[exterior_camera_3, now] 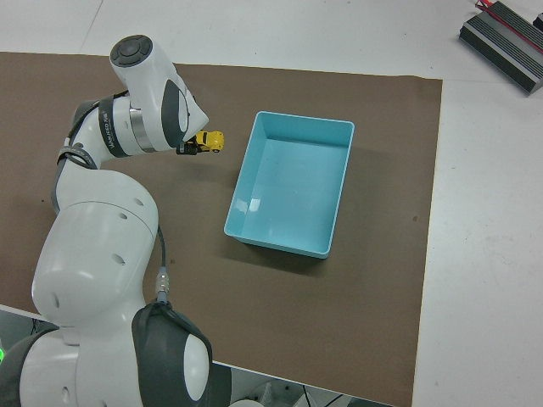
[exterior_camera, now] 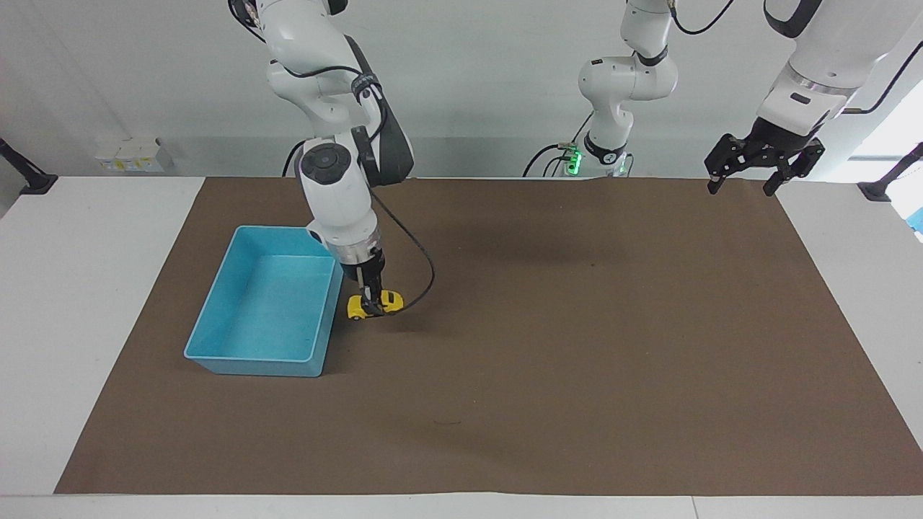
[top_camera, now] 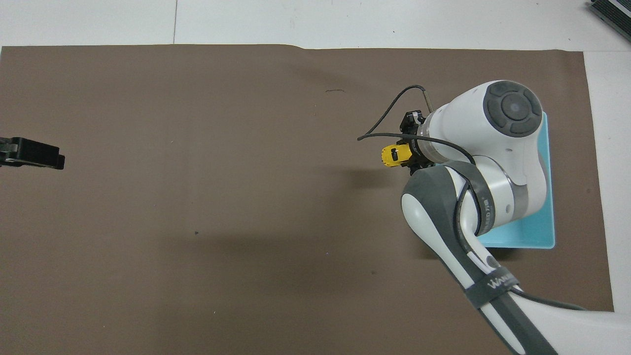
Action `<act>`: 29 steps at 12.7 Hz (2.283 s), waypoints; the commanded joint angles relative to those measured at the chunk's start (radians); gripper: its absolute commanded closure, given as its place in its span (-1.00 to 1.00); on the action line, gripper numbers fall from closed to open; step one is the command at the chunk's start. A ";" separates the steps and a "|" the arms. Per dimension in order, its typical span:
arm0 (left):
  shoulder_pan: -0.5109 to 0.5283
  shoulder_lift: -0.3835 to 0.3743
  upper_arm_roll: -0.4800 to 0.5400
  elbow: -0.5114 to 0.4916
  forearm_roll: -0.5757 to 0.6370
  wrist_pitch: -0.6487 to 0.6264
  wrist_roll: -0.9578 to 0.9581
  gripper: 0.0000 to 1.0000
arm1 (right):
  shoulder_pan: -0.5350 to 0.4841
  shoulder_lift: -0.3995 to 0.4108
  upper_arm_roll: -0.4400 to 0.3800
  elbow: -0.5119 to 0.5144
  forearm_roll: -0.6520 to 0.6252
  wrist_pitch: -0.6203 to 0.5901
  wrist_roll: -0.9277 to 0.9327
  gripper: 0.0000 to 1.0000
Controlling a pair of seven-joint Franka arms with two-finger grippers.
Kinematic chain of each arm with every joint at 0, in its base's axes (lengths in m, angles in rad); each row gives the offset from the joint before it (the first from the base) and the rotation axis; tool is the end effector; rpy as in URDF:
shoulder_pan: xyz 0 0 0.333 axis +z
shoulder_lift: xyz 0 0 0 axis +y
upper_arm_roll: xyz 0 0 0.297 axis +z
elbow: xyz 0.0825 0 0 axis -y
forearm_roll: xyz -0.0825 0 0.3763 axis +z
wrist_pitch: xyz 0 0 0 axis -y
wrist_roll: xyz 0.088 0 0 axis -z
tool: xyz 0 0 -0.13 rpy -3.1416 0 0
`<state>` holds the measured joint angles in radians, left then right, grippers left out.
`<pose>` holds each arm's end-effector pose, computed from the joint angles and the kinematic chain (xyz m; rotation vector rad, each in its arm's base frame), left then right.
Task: Wind up and store yellow beetle car
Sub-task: 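Grasp the yellow car with the right gripper, then lift the car with the right gripper over the blue bin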
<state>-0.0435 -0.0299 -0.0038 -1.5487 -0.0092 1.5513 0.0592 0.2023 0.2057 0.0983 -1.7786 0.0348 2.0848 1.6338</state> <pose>0.5366 -0.0266 0.6072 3.1278 -0.1672 0.0510 0.5920 0.1831 0.4114 -2.3631 1.8951 -0.0235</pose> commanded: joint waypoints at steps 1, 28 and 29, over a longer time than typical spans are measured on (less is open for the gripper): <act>0.013 -0.007 -0.008 0.005 0.008 -0.016 0.004 -1.00 | -0.020 -0.048 0.008 -0.012 0.030 -0.044 -0.119 1.00; 0.013 -0.007 -0.008 0.005 0.008 -0.016 0.004 -1.00 | -0.370 -0.173 -0.003 -0.189 0.010 -0.160 -1.502 1.00; 0.013 -0.007 -0.008 0.007 0.008 -0.016 0.004 -1.00 | -0.370 -0.177 -0.002 -0.206 0.008 -0.134 -1.508 1.00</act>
<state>-0.0435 -0.0299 -0.0038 -1.5487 -0.0092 1.5513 0.0592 -0.1580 0.0753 0.0898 -1.9136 0.0370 1.9004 0.1656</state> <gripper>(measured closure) 0.000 0.546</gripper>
